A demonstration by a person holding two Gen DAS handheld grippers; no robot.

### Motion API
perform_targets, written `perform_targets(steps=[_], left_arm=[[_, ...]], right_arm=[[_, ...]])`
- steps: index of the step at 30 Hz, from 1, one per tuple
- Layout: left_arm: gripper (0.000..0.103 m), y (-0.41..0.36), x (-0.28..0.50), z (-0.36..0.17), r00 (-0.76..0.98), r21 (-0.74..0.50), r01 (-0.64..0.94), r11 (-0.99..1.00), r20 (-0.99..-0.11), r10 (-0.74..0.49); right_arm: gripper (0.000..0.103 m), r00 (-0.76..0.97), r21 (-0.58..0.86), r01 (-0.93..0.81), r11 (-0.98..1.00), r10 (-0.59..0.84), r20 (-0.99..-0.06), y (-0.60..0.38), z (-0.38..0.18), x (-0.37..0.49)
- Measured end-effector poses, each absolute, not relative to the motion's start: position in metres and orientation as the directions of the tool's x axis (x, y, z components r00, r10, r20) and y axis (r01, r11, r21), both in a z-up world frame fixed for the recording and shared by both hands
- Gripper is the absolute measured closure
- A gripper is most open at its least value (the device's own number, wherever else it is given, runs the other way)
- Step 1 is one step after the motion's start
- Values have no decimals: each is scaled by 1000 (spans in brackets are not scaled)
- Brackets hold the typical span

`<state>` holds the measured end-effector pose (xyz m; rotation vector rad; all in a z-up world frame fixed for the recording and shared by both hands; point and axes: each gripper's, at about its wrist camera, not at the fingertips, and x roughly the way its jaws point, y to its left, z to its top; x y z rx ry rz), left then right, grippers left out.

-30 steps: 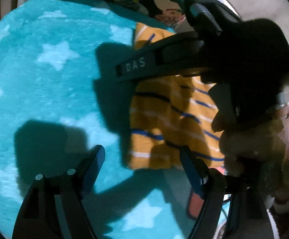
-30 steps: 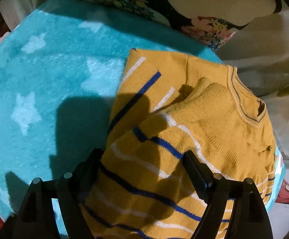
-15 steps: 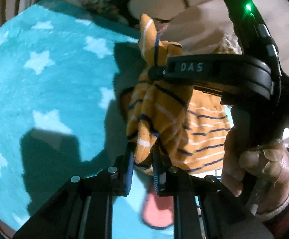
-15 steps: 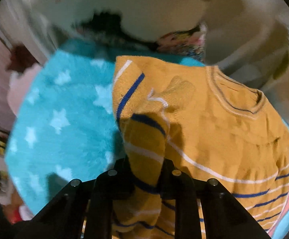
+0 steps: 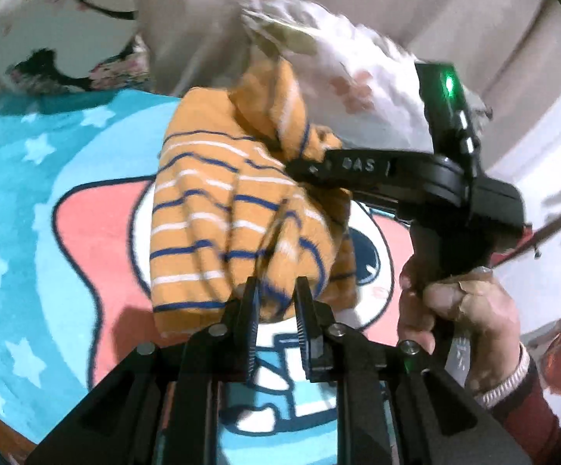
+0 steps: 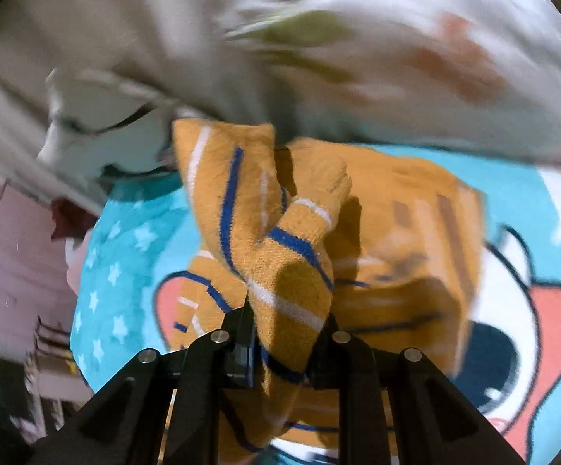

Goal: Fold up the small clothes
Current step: 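Lift the held edge and fold the sweater in half with both grippers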

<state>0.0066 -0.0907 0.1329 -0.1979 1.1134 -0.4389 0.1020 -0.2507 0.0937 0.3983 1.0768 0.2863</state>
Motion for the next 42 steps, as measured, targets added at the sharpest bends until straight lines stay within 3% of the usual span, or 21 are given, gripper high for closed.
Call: perform_targets(steps=[4, 7, 12, 15, 17, 22, 25, 27, 29, 31, 36, 37, 38, 40, 42], left_arm=[[86, -103, 4, 117, 320, -343, 232, 910, -857, -404], [86, -99, -7, 109, 293, -337, 210, 918, -874, -388], [86, -89, -1, 102, 286, -343, 152, 927, -882, -374], [85, -78, -3, 105, 301, -345, 122, 931, -881, -366], [76, -79, -6, 110, 323, -335, 113, 935, -878, -354], [65, -73, 0, 115, 381, -273, 89, 958, -879, -286], [65, -66, 7, 111, 398, -236, 58, 970, -886, -239], [65, -58, 12, 110, 405, -233, 30, 972, -886, -225], [64, -51, 15, 110, 411, -235, 10, 972, -885, -218], [63, -46, 18, 109, 413, -229, -5, 973, -887, -207], [60, -40, 26, 104, 413, -237, -27, 971, -888, -205], [58, -40, 28, 102, 410, -233, -32, 972, -890, -199], [58, -39, 30, 100, 405, -230, -35, 973, -893, -196], [58, -38, 32, 98, 394, -227, -39, 973, -899, -194], [58, -39, 33, 95, 385, -223, -34, 974, -902, -193]], right_arm=[[83, 439, 489, 71, 869, 413, -798, -300, 60, 92], [81, 437, 592, 128, 796, 490, -754, -332, 34, 89], [74, 460, 607, 142, 782, 491, -740, -356, 38, 87], [63, 476, 602, 146, 785, 478, -738, -367, 57, 81], [43, 496, 616, 128, 777, 488, -719, -368, 70, 73], [42, 447, 662, 66, 747, 571, -689, -346, 80, 43], [42, 427, 611, 66, 789, 531, -732, -323, 78, 29], [42, 481, 516, 67, 854, 425, -766, -309, 89, 13], [42, 579, 427, 25, 904, 335, -743, -295, 110, -6], [42, 594, 413, -52, 909, 361, -719, -279, 119, -9], [45, 446, 421, -31, 907, 390, -806, -268, 73, 29], [51, 418, 447, -32, 894, 418, -807, -269, 65, 33], [67, 396, 495, -30, 868, 465, -791, -271, 55, 38], [88, 378, 601, -23, 799, 564, -734, -284, 47, 40], [92, 405, 626, 17, 779, 567, -717, -310, 50, 38]])
